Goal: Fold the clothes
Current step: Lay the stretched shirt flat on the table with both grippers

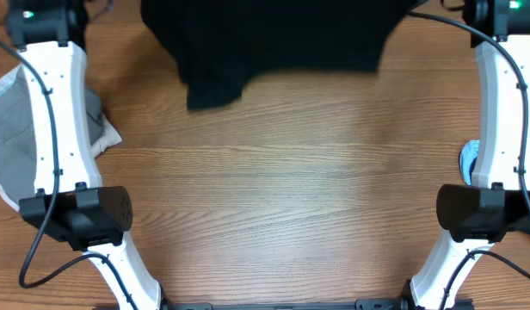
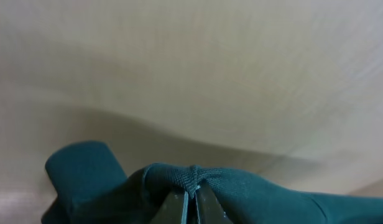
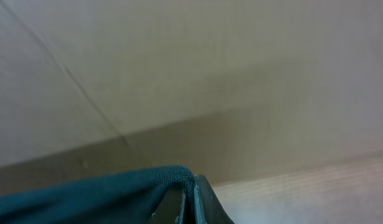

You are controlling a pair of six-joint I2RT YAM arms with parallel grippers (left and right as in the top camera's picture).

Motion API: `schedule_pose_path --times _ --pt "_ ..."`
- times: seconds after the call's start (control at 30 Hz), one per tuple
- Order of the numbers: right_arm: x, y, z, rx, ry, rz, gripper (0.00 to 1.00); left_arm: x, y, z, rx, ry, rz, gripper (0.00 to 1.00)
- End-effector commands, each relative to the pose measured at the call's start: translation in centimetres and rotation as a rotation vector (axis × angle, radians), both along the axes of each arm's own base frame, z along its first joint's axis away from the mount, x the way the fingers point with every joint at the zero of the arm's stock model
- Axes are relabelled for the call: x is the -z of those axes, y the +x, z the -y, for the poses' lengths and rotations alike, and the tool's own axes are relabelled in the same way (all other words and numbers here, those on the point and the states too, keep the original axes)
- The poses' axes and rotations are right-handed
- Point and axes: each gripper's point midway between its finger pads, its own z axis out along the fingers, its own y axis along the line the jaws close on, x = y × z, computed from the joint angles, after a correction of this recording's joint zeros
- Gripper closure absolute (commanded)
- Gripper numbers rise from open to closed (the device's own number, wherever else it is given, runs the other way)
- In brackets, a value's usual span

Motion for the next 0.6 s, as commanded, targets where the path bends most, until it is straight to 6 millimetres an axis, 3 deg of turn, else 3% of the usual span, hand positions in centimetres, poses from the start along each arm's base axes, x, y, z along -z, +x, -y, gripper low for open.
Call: schedule_pose_path --times 0.0,0.07,0.13,0.2,0.23,0.33,0.4,0.43,0.57 --pt "-9.6 -4.6 2.1 0.091 -0.039 0.203 0.97 -8.5 -3.7 -2.4 -0.067 -0.043 0.162 0.96" --pt "-10.0 -5.3 2.3 0.091 -0.066 0.195 0.96 -8.9 -4.6 -1.7 -0.033 -0.029 0.154 0.96" --pt "-8.6 -5.7 3.0 0.115 -0.070 0.133 0.96 -8.1 -5.8 -0.3 0.043 -0.004 0.108 0.96" --pt "-4.9 -6.2 4.2 0.166 -0.086 -0.009 0.96 -5.6 -7.4 1.6 0.128 0.027 0.000 0.96" --pt "-4.0 -6.4 4.4 0.178 -0.091 -0.046 0.96 -4.7 -7.8 2.0 0.141 0.034 -0.034 0.96" --pt "4.3 -7.5 5.3 0.209 -0.117 -0.350 0.96 2.5 -10.2 3.9 0.200 0.096 -0.318 0.96" --pt "8.3 -8.3 5.3 0.201 -0.120 -0.493 0.96 5.8 -11.4 4.8 0.220 0.125 -0.453 0.96" --pt "12.4 -9.5 5.2 0.190 -0.123 -0.652 0.96 9.2 -12.7 6.2 0.270 0.165 -0.585 0.96" --pt "19.4 -12.8 4.9 0.172 -0.121 -0.936 0.96 15.7 -15.8 9.7 0.437 0.226 -0.834 0.96"
